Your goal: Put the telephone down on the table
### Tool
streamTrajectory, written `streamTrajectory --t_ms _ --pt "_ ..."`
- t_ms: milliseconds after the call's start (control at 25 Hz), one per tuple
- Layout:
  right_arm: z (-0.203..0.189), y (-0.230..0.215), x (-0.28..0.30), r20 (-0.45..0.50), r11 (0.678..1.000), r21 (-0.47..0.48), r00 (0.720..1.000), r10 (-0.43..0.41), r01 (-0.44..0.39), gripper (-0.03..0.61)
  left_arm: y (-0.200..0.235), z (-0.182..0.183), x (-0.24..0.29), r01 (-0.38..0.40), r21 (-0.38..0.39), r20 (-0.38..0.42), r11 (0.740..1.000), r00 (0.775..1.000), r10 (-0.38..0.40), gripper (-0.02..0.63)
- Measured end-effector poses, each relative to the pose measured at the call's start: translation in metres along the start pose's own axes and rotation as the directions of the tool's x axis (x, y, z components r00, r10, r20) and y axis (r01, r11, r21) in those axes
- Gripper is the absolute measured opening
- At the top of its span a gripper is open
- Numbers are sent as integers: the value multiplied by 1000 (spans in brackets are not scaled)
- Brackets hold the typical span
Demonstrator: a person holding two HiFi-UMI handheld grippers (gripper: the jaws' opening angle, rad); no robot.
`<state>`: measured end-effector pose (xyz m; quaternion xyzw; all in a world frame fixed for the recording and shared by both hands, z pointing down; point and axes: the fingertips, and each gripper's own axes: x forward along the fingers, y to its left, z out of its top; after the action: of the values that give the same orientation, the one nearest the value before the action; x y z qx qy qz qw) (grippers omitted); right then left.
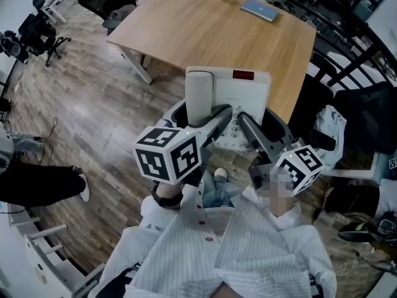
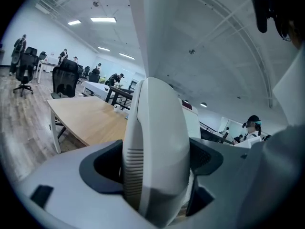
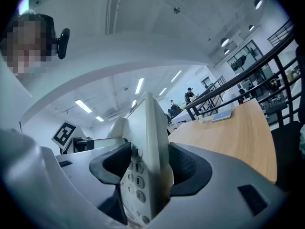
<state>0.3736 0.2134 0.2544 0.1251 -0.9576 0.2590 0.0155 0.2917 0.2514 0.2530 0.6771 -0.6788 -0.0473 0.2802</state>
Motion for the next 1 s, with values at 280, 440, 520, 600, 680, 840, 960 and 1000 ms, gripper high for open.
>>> streamTrajectory --t_ms 280,440,520,600,680,840,960,1000 --pt "-4 4 7 -18 999 12 999 31 -30 268 7 -1 -7 -32 -7 7 999 999 32 403" --pt "-8 3 22 -34 999 19 999 39 -39 268 22 1 -5 -44 -19 7 999 999 44 403" --pt "-8 3 32 -38 999 18 999 39 -38 268 31 5 -3 -45 -25 9 999 999 46 403" --pt "-8 2 45 -39 999 19 999 37 -36 268 43 10 0 -44 -27 8 999 999 45 403" --pt "-8 0 61 -40 999 22 999 34 -33 268 56 17 5 -41 -25 7 999 999 42 403" --pt "-3 -1 102 -43 999 24 999 30 -29 268 91 39 15 -31 -12 4 999 1000 31 403" --pt "4 0 137 -38 999 28 999 19 -18 268 119 60 22 -23 -7 -2 1000 1000 23 403" --pt "6 1 149 -35 999 29 999 16 -15 268 129 68 24 -21 -6 -4 1000 1000 21 403"
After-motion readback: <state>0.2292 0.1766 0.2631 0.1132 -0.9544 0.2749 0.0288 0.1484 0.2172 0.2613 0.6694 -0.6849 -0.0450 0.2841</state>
